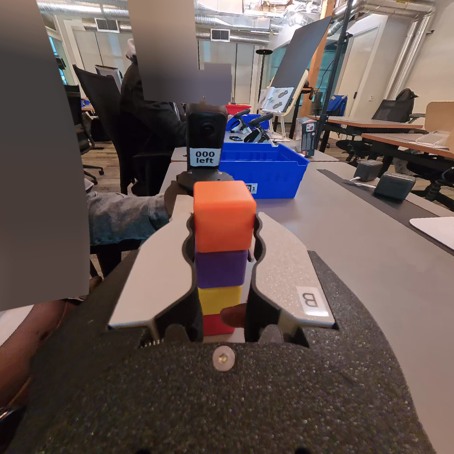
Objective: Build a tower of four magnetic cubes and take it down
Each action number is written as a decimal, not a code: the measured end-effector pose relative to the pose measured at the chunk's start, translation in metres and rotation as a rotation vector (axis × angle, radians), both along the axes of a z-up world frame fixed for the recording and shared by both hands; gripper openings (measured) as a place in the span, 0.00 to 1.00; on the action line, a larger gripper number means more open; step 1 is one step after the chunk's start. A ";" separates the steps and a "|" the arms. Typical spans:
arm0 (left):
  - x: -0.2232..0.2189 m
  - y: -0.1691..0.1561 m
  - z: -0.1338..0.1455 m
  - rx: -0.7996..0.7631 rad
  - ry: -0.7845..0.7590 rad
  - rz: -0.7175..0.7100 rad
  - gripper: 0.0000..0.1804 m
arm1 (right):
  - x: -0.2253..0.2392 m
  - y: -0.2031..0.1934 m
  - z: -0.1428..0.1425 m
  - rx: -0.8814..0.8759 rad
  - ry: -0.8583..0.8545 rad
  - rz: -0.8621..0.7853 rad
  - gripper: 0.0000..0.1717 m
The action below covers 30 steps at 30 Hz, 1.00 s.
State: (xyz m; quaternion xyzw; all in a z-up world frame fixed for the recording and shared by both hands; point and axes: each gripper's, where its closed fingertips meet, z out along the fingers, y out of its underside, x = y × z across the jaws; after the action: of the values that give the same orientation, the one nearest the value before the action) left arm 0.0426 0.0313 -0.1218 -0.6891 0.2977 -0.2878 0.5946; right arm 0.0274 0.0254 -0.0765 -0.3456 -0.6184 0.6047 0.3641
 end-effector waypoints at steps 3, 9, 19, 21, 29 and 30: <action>0.001 -0.001 0.000 -0.002 0.012 -0.002 0.28 | 0.002 -0.001 0.000 0.033 0.002 -0.003 0.26; 0.001 0.000 -0.001 -0.012 0.012 -0.001 0.28 | 0.012 0.011 0.021 0.078 0.064 -0.080 0.27; 0.002 0.000 0.000 -0.007 0.006 0.000 0.28 | 0.109 0.181 0.067 0.183 -0.135 -0.916 0.26; 0.002 0.000 0.000 -0.007 0.008 0.000 0.28 | 0.134 0.223 0.048 0.184 -0.312 -1.074 0.26; 0.002 0.000 0.000 -0.002 0.000 -0.008 0.27 | 0.169 0.311 -0.063 0.007 -1.072 -1.227 0.27; 0.002 0.000 0.000 -0.001 -0.002 -0.008 0.27 | 0.168 0.317 -0.072 -0.016 -1.129 -1.224 0.27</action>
State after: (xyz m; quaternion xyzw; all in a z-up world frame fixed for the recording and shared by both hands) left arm 0.0446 0.0309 -0.1220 -0.6880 0.2997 -0.2908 0.5935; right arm 0.1950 0.3426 -0.1487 -0.8747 -0.4065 0.0400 0.2610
